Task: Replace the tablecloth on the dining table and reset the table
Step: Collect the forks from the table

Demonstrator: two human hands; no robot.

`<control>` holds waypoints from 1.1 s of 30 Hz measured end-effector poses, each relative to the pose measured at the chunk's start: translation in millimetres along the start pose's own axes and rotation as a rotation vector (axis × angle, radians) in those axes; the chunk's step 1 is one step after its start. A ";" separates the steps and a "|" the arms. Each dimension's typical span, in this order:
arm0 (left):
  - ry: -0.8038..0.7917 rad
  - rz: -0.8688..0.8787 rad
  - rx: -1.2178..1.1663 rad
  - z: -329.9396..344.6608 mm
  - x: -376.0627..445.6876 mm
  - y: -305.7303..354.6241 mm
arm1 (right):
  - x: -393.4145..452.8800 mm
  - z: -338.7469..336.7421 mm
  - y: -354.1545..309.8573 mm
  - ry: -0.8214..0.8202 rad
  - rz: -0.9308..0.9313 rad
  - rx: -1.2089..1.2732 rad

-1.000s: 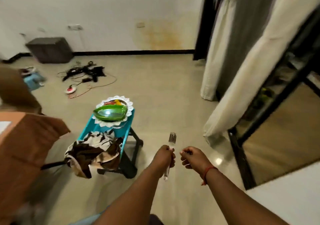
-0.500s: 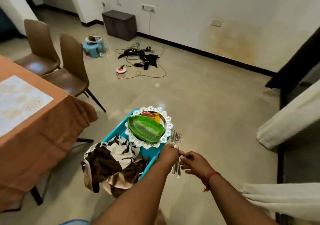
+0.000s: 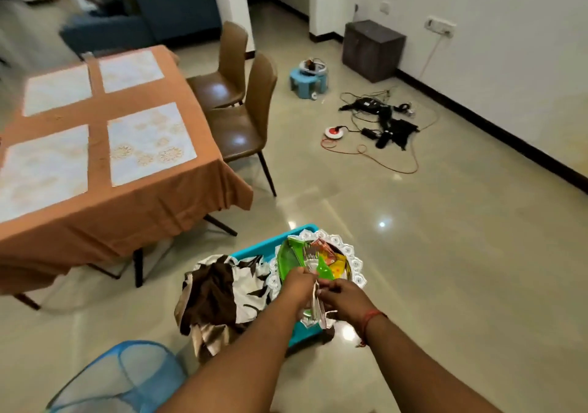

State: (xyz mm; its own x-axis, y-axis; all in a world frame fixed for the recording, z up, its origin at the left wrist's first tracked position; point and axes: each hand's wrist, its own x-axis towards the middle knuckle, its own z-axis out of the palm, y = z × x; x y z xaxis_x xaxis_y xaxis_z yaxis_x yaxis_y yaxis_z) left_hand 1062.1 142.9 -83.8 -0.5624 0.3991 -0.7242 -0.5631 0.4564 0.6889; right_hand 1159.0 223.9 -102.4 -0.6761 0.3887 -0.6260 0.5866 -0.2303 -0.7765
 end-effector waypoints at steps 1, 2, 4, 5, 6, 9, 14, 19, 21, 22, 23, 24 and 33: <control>0.042 -0.008 -0.022 4.2 3.2 -0.1 | 9.2 -4.5 -0.6 -0.013 -0.005 -0.052; 0.087 -0.016 -0.046 8.5 7.8 -2.7 | 15.7 -8.1 -1.1 -0.023 -0.010 -0.097; 0.166 -0.039 -0.087 16.2 11.2 -5.6 | 27.1 -12.1 0.4 -0.031 -0.027 -0.173; 0.198 -0.055 -0.098 20.8 14.6 -7.2 | 32.7 -14.3 1.8 -0.035 -0.037 -0.228; 0.218 -0.074 -0.091 25.0 18.0 -9.3 | 38.6 -16.1 5.8 -0.039 -0.050 -0.295; 0.241 -0.112 -0.109 31.4 27.2 -15.6 | 49.6 -18.9 12.5 -0.089 -0.074 -0.493; 0.170 -0.194 -0.192 32.0 63.1 -8.8 | 74.7 -28.2 -1.0 -0.154 -0.070 -0.642; 0.023 -0.278 -0.255 30.5 92.2 0.2 | 106.9 -44.7 -9.7 -0.195 -0.022 -0.817; -0.017 -0.293 -0.216 27.0 105.1 1.1 | 119.8 -50.3 -9.4 -0.173 0.001 -0.898; -0.012 -0.301 -0.191 23.7 112.4 2.9 | 127.6 -52.6 -9.1 -0.152 0.023 -0.904; 0.003 -0.303 -0.167 19.8 119.6 4.4 | 135.2 -55.1 -7.2 -0.133 0.048 -0.910; 0.017 -0.305 -0.143 15.8 123.9 6.4 | 140.8 -57.6 -4.5 -0.110 0.071 -0.918; 0.167 -0.382 -0.155 -17.2 145.1 -5.9 | 196.1 -65.6 5.7 -0.038 0.147 -1.001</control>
State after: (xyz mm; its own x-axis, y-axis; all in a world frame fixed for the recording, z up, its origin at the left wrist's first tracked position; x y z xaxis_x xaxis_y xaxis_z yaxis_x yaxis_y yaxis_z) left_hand 973.4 184.4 -192.4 -0.3792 0.0847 -0.9214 -0.8265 0.4168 0.3784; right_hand 1059.1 357.3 -224.9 -0.5709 0.3839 -0.7258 0.7575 0.5872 -0.2853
